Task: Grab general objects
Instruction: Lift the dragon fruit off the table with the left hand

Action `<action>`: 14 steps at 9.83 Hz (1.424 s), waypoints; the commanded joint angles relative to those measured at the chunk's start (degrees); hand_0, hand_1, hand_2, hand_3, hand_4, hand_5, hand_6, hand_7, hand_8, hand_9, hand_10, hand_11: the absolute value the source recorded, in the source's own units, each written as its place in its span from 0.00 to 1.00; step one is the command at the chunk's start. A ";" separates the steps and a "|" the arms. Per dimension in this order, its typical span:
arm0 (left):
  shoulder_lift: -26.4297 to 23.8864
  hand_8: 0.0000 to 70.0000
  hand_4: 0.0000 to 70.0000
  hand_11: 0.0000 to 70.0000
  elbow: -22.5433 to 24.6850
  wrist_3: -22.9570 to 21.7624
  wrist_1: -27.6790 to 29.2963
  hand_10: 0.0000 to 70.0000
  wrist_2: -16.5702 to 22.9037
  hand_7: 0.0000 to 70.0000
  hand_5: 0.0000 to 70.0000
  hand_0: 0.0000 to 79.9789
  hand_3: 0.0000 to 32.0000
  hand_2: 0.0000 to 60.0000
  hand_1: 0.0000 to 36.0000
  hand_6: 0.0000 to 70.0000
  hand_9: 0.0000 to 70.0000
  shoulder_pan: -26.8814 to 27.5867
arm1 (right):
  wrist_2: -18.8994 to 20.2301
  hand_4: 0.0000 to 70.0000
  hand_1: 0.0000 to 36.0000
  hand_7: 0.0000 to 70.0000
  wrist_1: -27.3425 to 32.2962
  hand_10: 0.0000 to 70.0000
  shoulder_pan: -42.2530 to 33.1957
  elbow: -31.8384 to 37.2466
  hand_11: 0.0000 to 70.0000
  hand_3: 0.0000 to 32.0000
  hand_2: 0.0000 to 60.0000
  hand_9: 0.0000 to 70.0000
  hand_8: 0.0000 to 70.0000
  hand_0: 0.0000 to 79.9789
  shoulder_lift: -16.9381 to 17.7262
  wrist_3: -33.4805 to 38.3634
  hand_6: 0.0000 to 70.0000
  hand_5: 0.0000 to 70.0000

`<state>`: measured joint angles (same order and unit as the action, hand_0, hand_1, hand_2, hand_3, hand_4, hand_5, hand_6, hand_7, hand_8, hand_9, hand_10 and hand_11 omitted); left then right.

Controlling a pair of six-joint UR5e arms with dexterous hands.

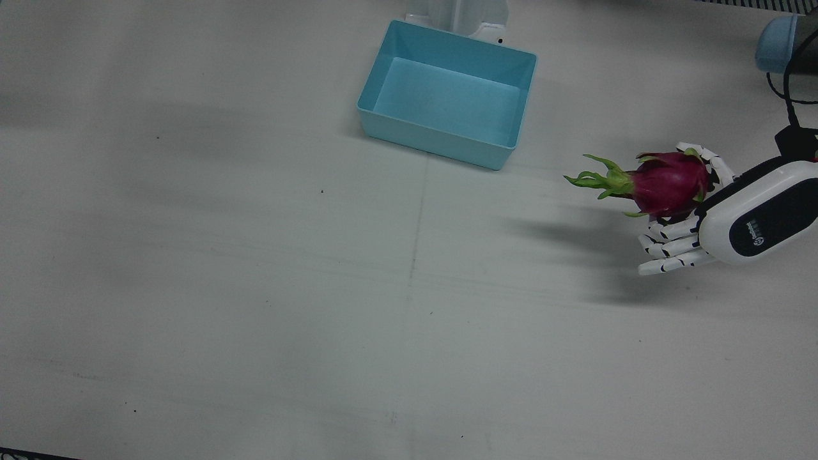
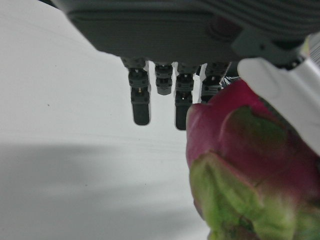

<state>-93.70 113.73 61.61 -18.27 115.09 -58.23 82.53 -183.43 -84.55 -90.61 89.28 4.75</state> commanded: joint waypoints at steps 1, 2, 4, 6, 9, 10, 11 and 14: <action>0.27 0.09 1.00 0.41 0.26 -5.44 -4.04 0.27 3.73 0.56 0.88 0.72 0.00 1.00 0.89 0.29 0.17 -0.22 | 0.00 0.00 0.00 0.00 0.00 0.00 0.00 0.00 0.00 0.00 0.00 0.00 0.00 0.00 -0.07 0.00 0.00 0.00; 0.44 0.09 1.00 0.40 0.26 -7.71 -4.40 0.26 4.78 0.57 0.91 0.74 0.00 1.00 0.93 0.30 0.18 -0.13 | 0.00 0.00 0.00 0.00 0.00 0.00 0.00 0.00 0.00 0.00 0.00 0.00 0.00 0.00 0.02 0.00 0.00 0.00; 0.71 0.10 1.00 0.42 2.79 -10.28 -5.89 0.27 6.81 0.59 0.98 0.78 0.00 1.00 1.00 0.31 0.19 -0.13 | 0.00 0.00 0.00 0.00 0.00 0.00 0.00 0.00 0.00 0.00 0.00 0.00 0.00 0.00 0.02 0.00 0.00 0.00; 0.71 0.13 1.00 0.48 5.96 -11.59 -7.83 0.31 6.81 0.62 1.00 0.79 0.00 1.00 1.00 0.35 0.23 0.04 | 0.00 0.00 0.00 0.00 0.00 0.00 0.00 0.00 0.00 0.00 0.00 0.00 0.00 0.00 0.02 0.00 0.00 0.00; 0.71 0.15 1.00 0.55 10.70 -18.09 -7.75 0.36 6.81 0.64 1.00 0.80 0.00 1.00 1.00 0.39 0.25 0.48 | 0.00 0.00 0.00 0.00 0.00 0.00 0.00 0.00 0.00 0.00 0.00 0.00 0.00 0.00 0.02 0.00 0.00 0.00; 0.71 0.16 1.00 0.57 12.11 -19.94 -7.83 0.37 6.81 0.66 1.00 0.82 0.00 1.00 1.00 0.41 0.26 0.48 | 0.00 0.00 0.00 0.00 0.00 0.00 0.00 0.00 0.00 0.00 0.00 0.00 0.00 0.00 0.02 0.00 0.00 0.00; 0.71 0.17 1.00 0.57 13.43 -21.69 -7.75 0.38 6.64 0.67 1.00 0.84 0.00 1.00 1.00 0.42 0.27 1.09 | 0.00 0.00 0.00 0.00 0.00 0.00 0.00 0.00 0.00 0.00 0.00 0.00 0.00 0.00 -0.07 0.00 0.00 0.00; 0.62 0.18 1.00 0.61 16.51 -25.39 -7.75 0.40 5.15 0.70 1.00 0.89 0.00 1.00 1.00 0.45 0.28 3.46 | 0.00 0.00 0.00 0.00 0.00 0.00 0.00 0.00 0.00 0.00 0.00 0.00 0.00 0.00 0.02 0.00 0.00 0.00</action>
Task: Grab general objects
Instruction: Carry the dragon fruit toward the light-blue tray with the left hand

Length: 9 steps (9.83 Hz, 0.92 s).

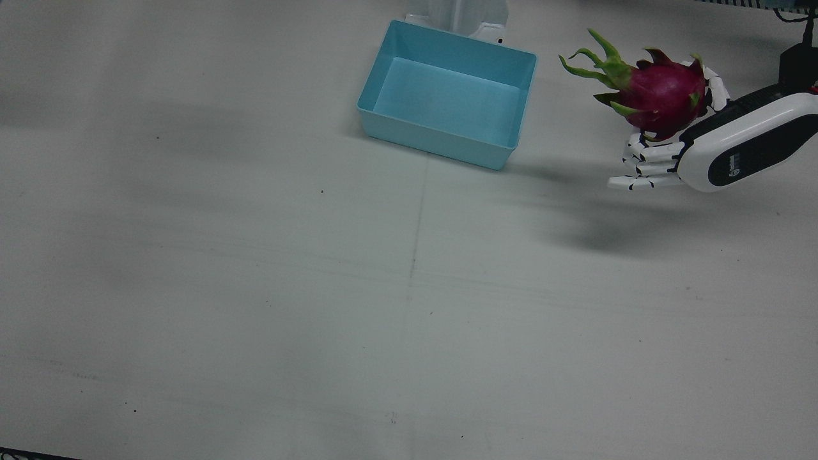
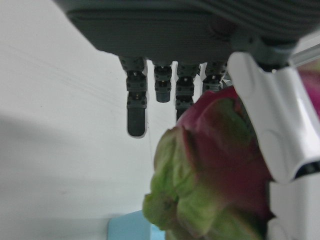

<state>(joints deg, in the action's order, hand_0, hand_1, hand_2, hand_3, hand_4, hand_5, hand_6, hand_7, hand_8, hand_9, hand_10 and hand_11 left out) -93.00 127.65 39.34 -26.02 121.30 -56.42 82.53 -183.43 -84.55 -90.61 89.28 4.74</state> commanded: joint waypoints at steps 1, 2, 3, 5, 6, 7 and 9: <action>-0.07 0.19 1.00 0.62 4.69 -4.34 0.01 0.42 -2.11 0.70 1.00 0.88 0.00 1.00 1.00 0.45 0.29 3.41 | 0.00 0.00 0.00 0.00 0.00 0.00 0.00 0.00 0.00 0.00 0.00 0.00 0.00 0.00 -0.07 0.00 0.00 0.00; -0.07 0.19 1.00 0.65 6.02 -5.14 0.01 0.44 -3.94 0.70 1.00 0.87 0.00 1.00 1.00 0.46 0.30 5.95 | 0.00 0.00 0.00 0.00 0.00 0.00 0.00 -0.09 0.00 0.00 0.00 0.00 0.00 0.00 -0.07 0.00 0.00 0.00; -0.16 0.19 1.00 0.64 6.38 -5.84 0.01 0.43 -6.75 0.71 1.00 0.88 0.00 1.00 1.00 0.46 0.29 9.11 | 0.00 0.00 0.00 0.00 0.00 0.00 0.00 0.00 0.00 0.00 0.00 0.00 0.00 0.00 -0.07 0.00 0.00 0.00; -1.73 0.17 1.00 0.62 6.56 -6.72 0.36 0.41 -14.12 0.71 1.00 0.90 0.00 1.00 1.00 0.46 0.27 17.36 | 0.00 0.00 0.00 0.00 0.00 0.00 0.00 0.00 0.00 0.00 0.00 0.00 0.00 0.00 0.02 0.00 0.00 0.00; -4.26 0.16 1.00 0.60 6.21 -6.82 -0.08 0.39 -16.51 0.70 1.00 0.89 0.00 1.00 1.00 0.46 0.25 20.36 | 0.00 0.00 0.00 0.00 0.00 0.00 0.00 -0.09 0.00 0.00 0.00 0.00 0.00 0.00 -0.07 0.00 0.00 0.00; -6.64 0.15 1.00 0.57 5.07 -6.90 -0.78 0.38 -17.66 0.69 1.00 0.88 0.00 1.00 1.00 0.45 0.24 21.69 | 0.09 0.00 0.00 0.00 0.00 0.00 0.00 0.00 0.00 0.00 0.00 0.00 0.00 0.00 0.01 0.00 0.00 0.00; -10.61 0.14 1.00 0.57 2.08 -7.43 -0.70 0.37 -18.02 0.67 1.00 0.82 0.00 1.00 1.00 0.44 0.22 23.62 | 0.00 0.00 0.00 0.00 0.00 0.00 0.00 0.00 0.00 0.00 0.00 0.00 0.00 0.00 0.02 0.00 0.00 0.00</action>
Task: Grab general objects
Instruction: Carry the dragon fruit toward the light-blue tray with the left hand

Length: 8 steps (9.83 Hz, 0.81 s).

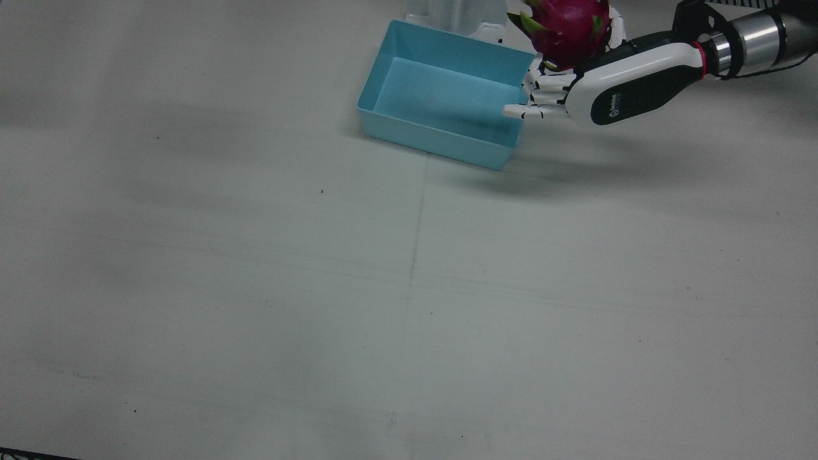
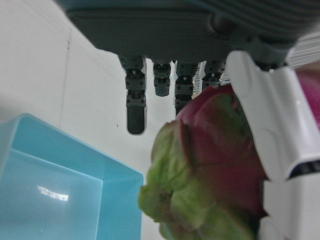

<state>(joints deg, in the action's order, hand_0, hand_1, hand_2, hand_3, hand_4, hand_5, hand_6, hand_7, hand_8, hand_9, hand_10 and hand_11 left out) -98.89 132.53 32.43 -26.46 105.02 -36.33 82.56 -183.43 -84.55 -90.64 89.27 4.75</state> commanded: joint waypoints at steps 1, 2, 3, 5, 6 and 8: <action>-4.73 0.14 1.00 0.58 -2.81 -0.52 -0.09 0.38 -4.10 0.67 1.00 0.81 0.00 1.00 1.00 0.44 0.22 5.73 | -0.03 0.00 0.00 0.00 0.00 0.00 0.00 -0.06 0.00 0.00 0.00 0.00 0.00 0.00 0.03 0.00 0.00 0.00; -4.73 0.13 1.00 0.58 -2.98 -0.52 0.87 0.38 -6.04 0.65 1.00 0.81 0.00 1.00 1.00 0.42 0.21 7.92 | -0.03 0.00 0.00 0.00 0.00 0.00 0.00 0.02 0.00 0.00 0.00 0.00 0.00 0.00 0.03 0.00 0.00 0.00; -4.82 0.13 1.00 0.58 -3.24 -0.52 1.32 0.38 -7.80 0.65 1.00 0.81 0.00 1.00 1.00 0.42 0.21 9.60 | -0.03 0.00 0.00 0.00 0.00 0.00 0.00 0.02 0.00 0.00 0.00 0.00 0.00 0.00 0.03 0.00 0.00 0.00; -4.73 0.09 1.00 0.51 -7.79 -2.18 7.09 0.33 -7.99 0.61 1.00 0.82 0.00 0.99 0.96 0.39 0.15 9.70 | -0.03 0.00 0.00 0.00 0.00 0.00 0.00 0.02 0.00 0.00 0.00 0.00 0.00 0.00 0.03 0.00 0.00 0.00; -4.64 0.04 0.78 0.32 -8.86 -2.19 9.39 0.20 -7.82 0.53 0.87 0.79 0.00 0.52 0.82 0.27 0.09 10.05 | -0.03 0.00 0.00 0.00 0.00 0.00 0.00 0.02 0.00 0.00 0.00 0.00 0.00 0.00 0.03 0.00 0.00 0.00; -4.38 0.00 0.23 0.00 -8.96 -2.02 12.03 0.00 -7.20 0.26 0.19 0.71 0.00 0.12 0.66 0.06 0.03 10.23 | -0.03 0.00 0.00 0.00 0.00 0.00 0.00 0.02 0.00 0.00 0.00 0.00 0.00 0.00 0.03 0.00 0.00 0.00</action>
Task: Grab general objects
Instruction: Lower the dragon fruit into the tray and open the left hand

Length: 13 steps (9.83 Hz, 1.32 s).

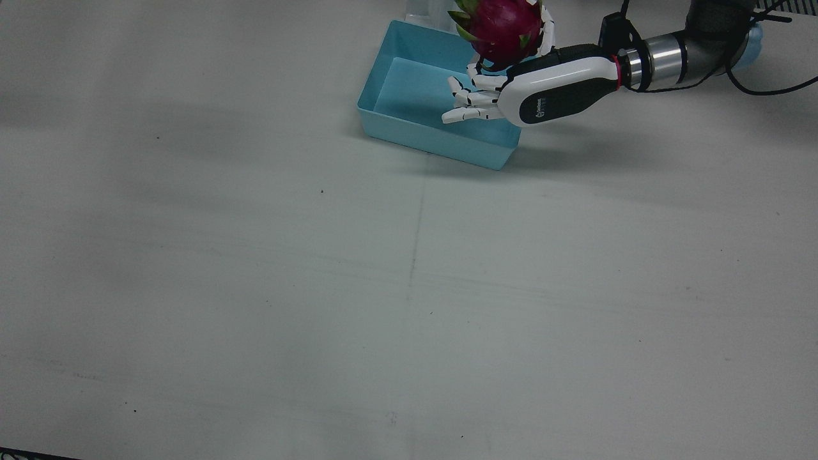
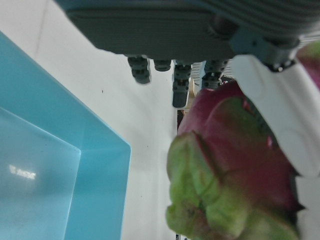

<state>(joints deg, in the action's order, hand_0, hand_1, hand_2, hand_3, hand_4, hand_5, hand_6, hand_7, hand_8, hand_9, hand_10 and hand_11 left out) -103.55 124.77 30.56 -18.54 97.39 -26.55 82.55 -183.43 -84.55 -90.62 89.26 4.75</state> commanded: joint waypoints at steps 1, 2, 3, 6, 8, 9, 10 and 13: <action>0.54 0.00 0.05 0.00 -1.11 -0.06 5.08 0.00 0.95 0.16 0.05 0.69 0.00 0.03 0.62 0.00 0.01 1.75 | -0.02 0.00 0.00 0.00 0.00 0.00 0.00 0.00 0.00 0.00 0.00 0.00 0.00 0.00 0.03 0.00 0.00 0.00; 0.54 0.00 0.00 0.00 -1.11 0.20 5.26 0.00 0.96 0.11 0.00 0.67 0.24 0.00 0.59 0.00 0.00 2.72 | -0.02 0.00 0.00 0.00 0.00 0.00 0.00 0.00 0.00 0.00 0.00 0.00 0.00 0.00 0.03 0.00 0.00 0.00; 0.63 0.00 0.00 0.00 -1.11 0.29 5.70 0.00 0.96 0.08 0.00 0.65 0.52 0.00 0.56 0.00 0.00 2.73 | -0.02 0.00 0.00 0.00 0.00 0.00 0.00 0.00 0.00 0.00 0.00 0.00 0.00 0.00 0.03 0.00 0.00 0.00; 0.63 0.00 0.00 0.00 -1.20 0.47 5.97 0.00 0.87 0.06 0.00 0.64 0.82 0.00 0.52 0.00 0.00 2.74 | -0.02 0.00 0.00 0.00 0.00 0.00 0.00 0.00 0.00 0.00 0.00 0.00 0.00 0.00 0.03 0.00 0.00 0.00; 0.80 0.00 0.00 0.00 -1.20 0.65 6.05 0.00 0.96 0.05 0.00 0.64 0.86 0.00 0.51 0.00 0.00 2.47 | -0.02 0.00 0.00 0.00 0.00 0.00 0.00 0.00 0.00 0.00 0.00 0.00 0.00 0.00 0.03 0.00 0.00 0.00; 2.11 0.00 0.00 0.00 -1.11 0.56 7.10 0.00 0.96 0.06 0.00 0.64 0.80 0.00 0.50 0.00 0.00 2.21 | -0.02 0.00 0.00 0.00 0.00 0.00 0.00 0.00 0.00 0.00 0.00 0.00 0.00 0.00 0.03 0.00 0.00 0.00; 4.30 0.00 0.00 0.00 -1.11 0.04 8.85 0.00 0.96 0.08 0.00 0.64 0.79 0.00 0.51 0.00 0.00 1.51 | -0.02 0.00 0.00 0.00 0.00 0.00 0.00 0.00 0.00 0.00 0.00 0.00 0.00 0.00 0.03 0.00 0.00 0.00; 9.49 0.00 0.00 0.00 -4.34 -2.41 14.19 0.00 6.45 0.17 0.00 0.67 0.07 0.00 0.51 0.00 0.01 -12.67 | -0.02 0.00 0.00 0.00 0.00 0.00 0.00 0.00 0.00 0.00 0.00 0.00 0.00 0.00 0.03 0.00 0.00 0.00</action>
<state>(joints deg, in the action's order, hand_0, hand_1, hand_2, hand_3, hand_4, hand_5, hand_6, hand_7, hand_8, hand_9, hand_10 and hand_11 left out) -98.13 123.25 30.51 -9.47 98.77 -28.33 82.53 -183.43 -84.55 -90.61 89.30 4.75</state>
